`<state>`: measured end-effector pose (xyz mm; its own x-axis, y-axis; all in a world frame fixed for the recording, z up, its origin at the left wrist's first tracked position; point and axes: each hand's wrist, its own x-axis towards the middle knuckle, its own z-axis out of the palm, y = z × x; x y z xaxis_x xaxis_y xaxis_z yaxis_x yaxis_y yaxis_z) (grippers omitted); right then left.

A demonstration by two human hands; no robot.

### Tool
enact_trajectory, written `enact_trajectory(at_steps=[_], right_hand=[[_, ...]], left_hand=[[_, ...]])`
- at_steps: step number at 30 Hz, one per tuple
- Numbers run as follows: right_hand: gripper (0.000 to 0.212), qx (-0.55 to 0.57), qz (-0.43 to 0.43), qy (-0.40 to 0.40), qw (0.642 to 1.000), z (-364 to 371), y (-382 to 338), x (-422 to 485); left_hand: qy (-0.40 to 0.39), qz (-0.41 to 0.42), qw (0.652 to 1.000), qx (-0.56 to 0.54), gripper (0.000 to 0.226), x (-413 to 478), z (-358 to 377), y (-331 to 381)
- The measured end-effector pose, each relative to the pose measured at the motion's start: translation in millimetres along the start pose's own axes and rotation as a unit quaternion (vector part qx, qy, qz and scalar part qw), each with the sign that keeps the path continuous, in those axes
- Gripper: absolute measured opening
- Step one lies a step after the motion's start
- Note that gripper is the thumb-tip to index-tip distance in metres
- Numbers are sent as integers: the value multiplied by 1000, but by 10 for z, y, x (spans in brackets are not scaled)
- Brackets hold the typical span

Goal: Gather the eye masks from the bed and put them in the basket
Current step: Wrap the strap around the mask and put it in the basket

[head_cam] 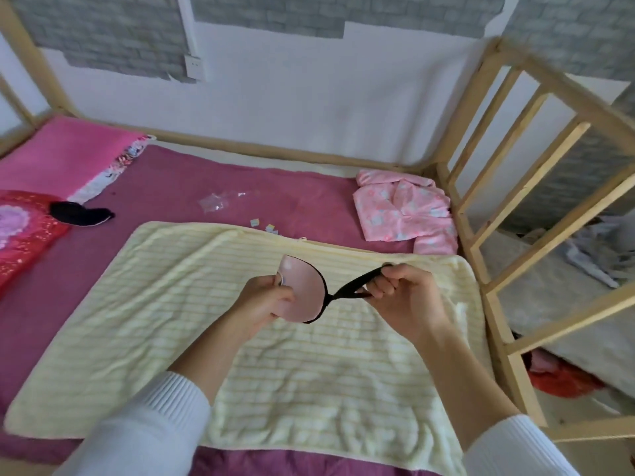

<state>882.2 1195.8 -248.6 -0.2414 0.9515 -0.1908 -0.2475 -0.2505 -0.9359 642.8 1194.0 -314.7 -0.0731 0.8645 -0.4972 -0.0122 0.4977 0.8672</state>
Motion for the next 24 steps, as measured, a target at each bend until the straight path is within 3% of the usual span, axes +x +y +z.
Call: enact_trajectory(at_steps=[2, 3, 5, 6, 7, 8, 9, 10, 12, 14, 16, 17, 18, 20, 22, 24], right_hand=[[10, 7, -15, -6, 1000, 214, 11, -15], [18, -59, -28, -6, 998, 297, 33, 11], [23, -318, -67, 47, 944, 464, 128, 95], [25, -432, -72, 47, 898, 571, 212, 113], [27, -559, -71, 44, 825, 619, 306, 126], [33, -684, -72, 36, 725, 657, 361, 110], [40, -749, -44, 7, 661, 708, 419, 89], [43, -767, -6, -54, 639, 748, 459, 72], [31, -626, 123, -231, 735, 900, 494, -13], [13, -370, 187, -366, 833, 1185, 492, -183], [28, -133, 166, -348, 913, 1528, 475, -328], [31, -41, 134, -297, 945, 1713, 499, -380], [29, -18, 73, -232, 970, 1896, 543, -436], [18, -151, -65, -122, 979, 2263, 677, -570], [22, -326, -89, -130, 932, 2671, 872, -778], [30, -425, -76, -170, 886, 2887, 1035, -904]], left_hand=[[29, 40, 999, 22, 9, -160, -91, -63], [33, 62, 997, 35, 13, -247, -151, -84], [36, 97, 993, 54, 25, -415, -292, -105], [51, 110, 991, 61, 28, -511, -398, -107], [72, 121, 988, 69, 28, -567, -484, -107], [96, 129, 984, 75, 26, -601, -554, -103], [122, 139, 979, 80, 24, -649, -651, -110], [146, 146, 975, 82, 25, -709, -746, -110], [182, 151, 969, 78, 26, -838, -934, -137], [196, 144, 967, 70, 25, -995, -1152, -215], [179, 141, 972, 52, 17, -1187, -1377, -342], [170, 142, 974, 43, 15, -1294, -1496, -418], [164, 144, 975, 37, 17, -1414, -1619, -496], [156, 147, 976, 38, 19, -1623, -1876, -672], [148, 145, 976, 60, 14, -1871, -2186, -851], [144, 137, 978, 66, 10, -2013, -2374, -962]])
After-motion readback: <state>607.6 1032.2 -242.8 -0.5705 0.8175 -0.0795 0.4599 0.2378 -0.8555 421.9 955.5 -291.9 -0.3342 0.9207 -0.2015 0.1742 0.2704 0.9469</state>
